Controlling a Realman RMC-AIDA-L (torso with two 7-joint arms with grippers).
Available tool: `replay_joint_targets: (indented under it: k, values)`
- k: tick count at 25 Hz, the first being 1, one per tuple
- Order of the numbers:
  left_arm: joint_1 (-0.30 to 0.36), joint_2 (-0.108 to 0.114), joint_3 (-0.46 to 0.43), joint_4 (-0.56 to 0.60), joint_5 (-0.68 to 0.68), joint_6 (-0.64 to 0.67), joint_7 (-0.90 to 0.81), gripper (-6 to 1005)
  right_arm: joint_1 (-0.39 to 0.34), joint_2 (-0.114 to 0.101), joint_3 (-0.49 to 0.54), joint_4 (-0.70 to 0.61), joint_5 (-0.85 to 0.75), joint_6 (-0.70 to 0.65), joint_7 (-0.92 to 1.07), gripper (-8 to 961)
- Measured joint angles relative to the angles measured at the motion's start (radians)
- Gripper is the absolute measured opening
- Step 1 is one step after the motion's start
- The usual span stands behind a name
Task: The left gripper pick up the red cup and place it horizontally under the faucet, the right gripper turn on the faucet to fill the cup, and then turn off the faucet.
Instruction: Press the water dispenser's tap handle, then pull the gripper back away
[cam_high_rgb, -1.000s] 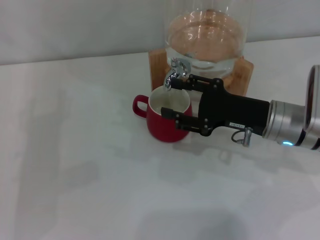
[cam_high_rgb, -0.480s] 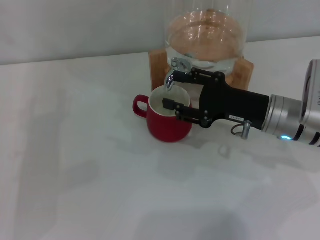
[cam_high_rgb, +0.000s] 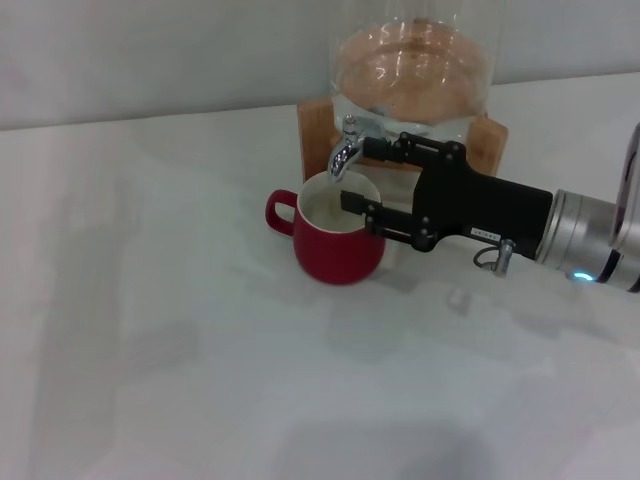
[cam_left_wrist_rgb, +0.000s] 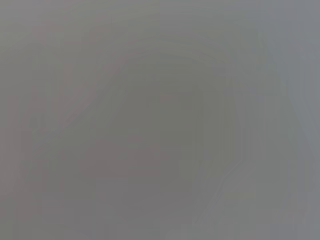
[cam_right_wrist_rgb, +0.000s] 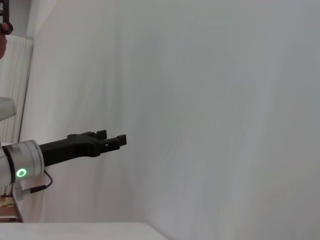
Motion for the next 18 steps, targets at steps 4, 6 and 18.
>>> replay_joint_targets:
  k: [4,6,18]
  values:
    - [-0.003,0.001,0.0,0.0,0.0,0.017,0.0,837,-0.006,-0.003,0.0,-0.003,0.006,0.0,-0.002,672]
    - [-0.004,0.001,0.0,0.0,0.0,0.019,0.0,837,-0.008,-0.003,0.0,-0.003,0.007,0.0,-0.003,672]
    - [-0.006,0.002,0.0,0.0,0.0,0.021,0.001,837,-0.044,-0.007,0.012,-0.007,0.031,0.009,-0.025,673]
